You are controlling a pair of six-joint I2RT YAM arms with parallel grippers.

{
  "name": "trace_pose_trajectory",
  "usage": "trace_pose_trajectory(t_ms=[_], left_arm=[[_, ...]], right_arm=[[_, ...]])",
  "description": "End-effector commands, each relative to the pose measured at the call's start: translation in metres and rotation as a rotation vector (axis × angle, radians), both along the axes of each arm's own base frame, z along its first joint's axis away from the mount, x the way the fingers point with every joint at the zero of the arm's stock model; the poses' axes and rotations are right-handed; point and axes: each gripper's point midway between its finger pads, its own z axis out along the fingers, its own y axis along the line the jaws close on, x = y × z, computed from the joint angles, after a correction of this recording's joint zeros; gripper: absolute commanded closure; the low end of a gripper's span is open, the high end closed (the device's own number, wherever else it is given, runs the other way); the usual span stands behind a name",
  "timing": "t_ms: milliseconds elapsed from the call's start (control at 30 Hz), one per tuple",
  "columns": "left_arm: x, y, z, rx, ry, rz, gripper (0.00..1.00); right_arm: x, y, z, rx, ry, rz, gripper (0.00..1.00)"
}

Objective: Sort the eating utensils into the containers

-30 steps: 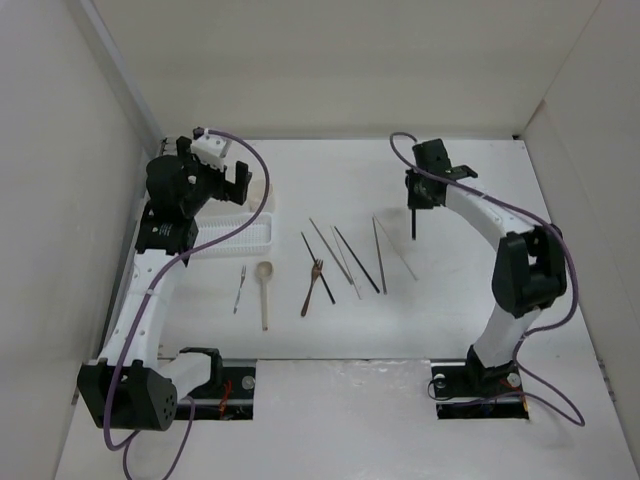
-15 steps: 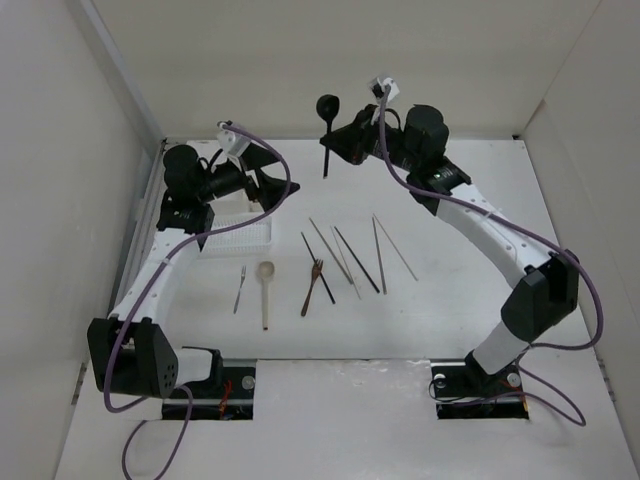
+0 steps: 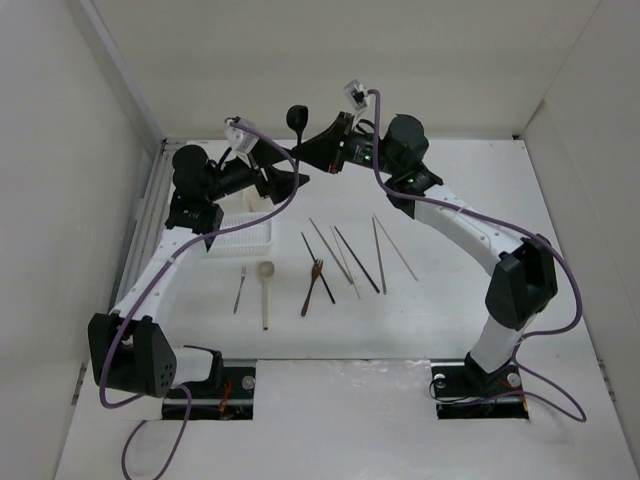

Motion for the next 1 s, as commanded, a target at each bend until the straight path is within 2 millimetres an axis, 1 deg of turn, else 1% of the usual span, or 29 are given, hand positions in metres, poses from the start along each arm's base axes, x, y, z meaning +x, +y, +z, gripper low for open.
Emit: trace_pose_trajectory(t_ms=[0,33,67,100,133,167,200,233,267,300,333,367,400,433,467,500,533,567,600,633,667,700,733,800,833,867,900,933,967], left_arm=[[0.012,0.003,0.032,-0.04,-0.097,0.071,0.32],[0.015,0.004,0.033,-0.039,-0.105,0.087,0.4],[0.017,0.006,0.033,-0.042,-0.105,0.101,0.5],[0.021,0.008,0.04,-0.046,-0.123,0.127,0.6],[0.021,0.008,0.04,-0.046,-0.123,0.128,0.75],[0.022,0.009,0.04,-0.049,-0.123,0.139,0.82],[0.022,0.009,0.04,-0.049,-0.123,0.139,0.89],[0.023,0.01,0.044,-0.053,-0.131,0.148,0.98],[0.023,0.01,0.044,-0.053,-0.131,0.148,1.0],[0.025,0.011,0.045,-0.055,-0.131,0.157,1.0],[0.025,0.011,0.04,-0.053,-0.12,0.157,1.0],[0.027,0.012,0.04,-0.049,-0.13,0.168,1.0],[0.027,0.012,0.04,-0.049,-0.131,0.168,1.0],[0.035,0.021,0.037,-0.032,-0.138,0.215,1.0],[0.04,0.027,0.033,-0.013,-0.137,0.241,1.0],[0.046,0.035,0.032,0.011,-0.151,0.272,1.0],[0.058,0.052,0.016,0.063,-0.13,0.328,1.0],[0.072,0.07,0.016,0.141,-0.217,0.414,1.0],[0.08,0.086,0.012,0.187,-0.244,0.474,1.0],[0.093,0.112,0.005,0.234,-0.254,0.553,1.0],[0.103,0.131,-0.003,0.281,-0.263,0.604,1.0],[0.111,0.148,-0.006,0.363,-0.333,0.643,1.0],[0.12,0.173,-0.017,0.422,-0.335,0.684,1.0],[0.128,0.193,-0.028,0.529,-0.384,0.693,1.0],[0.131,0.201,-0.037,0.583,-0.409,0.682,1.0],[0.138,0.218,-0.051,0.683,-0.448,0.665,1.0],[0.139,0.219,-0.056,0.715,-0.487,0.608,1.0],[0.142,0.224,-0.062,0.757,-0.512,0.578,1.0],[0.149,0.23,-0.081,0.807,-0.516,0.54,1.0]], right_arm=[[-0.015,-0.001,0.034,0.073,-0.086,0.041,1.0],[-0.019,0.002,0.034,0.073,-0.085,0.051,1.0],[-0.019,0.002,0.034,0.073,-0.085,0.051,1.0],[-0.016,0.004,0.029,0.067,-0.077,0.051,1.0],[-0.016,0.004,0.029,0.067,-0.076,0.051,1.0],[-0.016,0.004,0.029,0.067,-0.076,0.051,1.0],[-0.012,0.006,0.025,0.066,-0.056,0.045,1.0],[-0.012,0.006,0.025,0.066,-0.056,0.045,1.0],[-0.009,0.008,0.019,0.061,-0.047,0.044,1.0],[-0.009,0.008,0.019,0.06,-0.047,0.044,1.0],[-0.007,0.01,0.013,0.049,-0.029,0.044,1.0],[-0.007,0.01,0.017,0.054,-0.036,0.044,0.98],[-0.004,0.012,0.007,0.036,-0.01,0.044,0.84],[0.007,0.006,0.002,0.018,0.011,0.03,0.67],[0.011,0.003,0.003,0.015,0.017,0.02,0.47],[0.016,-0.001,0.004,0.012,0.022,0.008,0.21],[0.022,-0.006,-0.001,-0.003,0.045,-0.006,0.11],[0.037,-0.017,-0.011,-0.013,0.074,-0.053,0.02],[0.042,-0.026,-0.011,-0.015,0.082,-0.079,0.0],[0.043,-0.035,-0.008,-0.012,0.079,-0.096,0.0],[0.054,-0.049,-0.011,-0.016,0.092,-0.137,0.0],[0.057,-0.056,-0.022,-0.031,0.104,-0.153,0.0],[0.058,-0.064,-0.022,-0.043,0.088,-0.172,0.0],[0.07,-0.08,-0.037,-0.078,0.103,-0.23,0.0],[0.067,-0.082,-0.039,-0.094,0.095,-0.234,0.0],[0.073,-0.091,-0.039,-0.116,0.06,-0.27,0.0],[0.08,-0.098,-0.046,-0.137,0.071,-0.302,0.0],[0.08,-0.098,-0.048,-0.151,0.062,-0.304,0.0],[0.087,-0.107,-0.05,-0.164,0.05,-0.336,0.0]])
